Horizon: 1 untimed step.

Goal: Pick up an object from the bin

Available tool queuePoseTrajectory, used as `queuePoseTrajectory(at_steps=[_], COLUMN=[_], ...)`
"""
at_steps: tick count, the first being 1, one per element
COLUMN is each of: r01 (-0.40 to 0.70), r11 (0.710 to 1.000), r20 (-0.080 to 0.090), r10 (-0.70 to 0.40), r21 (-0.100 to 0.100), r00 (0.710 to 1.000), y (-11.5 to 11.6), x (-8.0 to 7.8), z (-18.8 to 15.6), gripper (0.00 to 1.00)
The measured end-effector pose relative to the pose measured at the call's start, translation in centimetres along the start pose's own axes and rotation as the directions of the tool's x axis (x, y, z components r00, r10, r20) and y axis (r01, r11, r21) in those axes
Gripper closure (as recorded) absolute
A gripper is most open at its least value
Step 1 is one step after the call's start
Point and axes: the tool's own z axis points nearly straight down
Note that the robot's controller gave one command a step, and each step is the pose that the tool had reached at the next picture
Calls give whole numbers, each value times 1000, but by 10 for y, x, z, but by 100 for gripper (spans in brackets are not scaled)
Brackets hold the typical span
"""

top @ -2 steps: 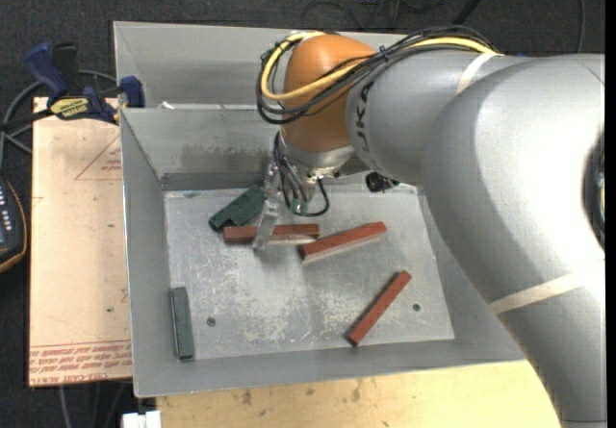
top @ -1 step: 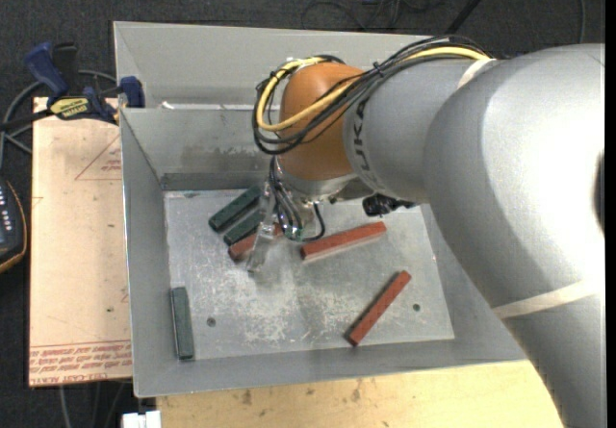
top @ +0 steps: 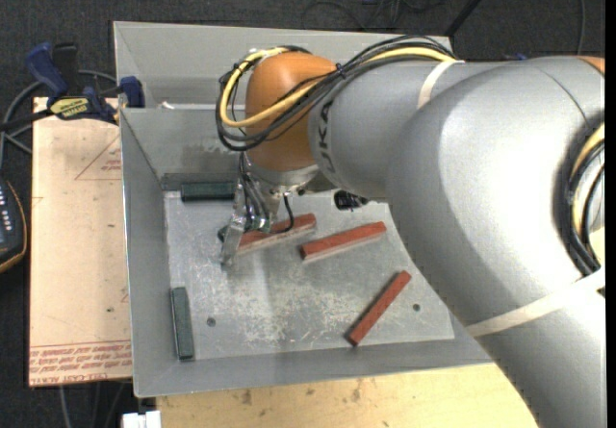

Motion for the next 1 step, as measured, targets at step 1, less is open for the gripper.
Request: queuePoseTrajectory(at_steps=[1], r01=[2], r11=[1000], r20=[-1], r10=[-2], r21=[5], r00=[1000], y=[-70], x=[-3], z=[0], gripper=[0])
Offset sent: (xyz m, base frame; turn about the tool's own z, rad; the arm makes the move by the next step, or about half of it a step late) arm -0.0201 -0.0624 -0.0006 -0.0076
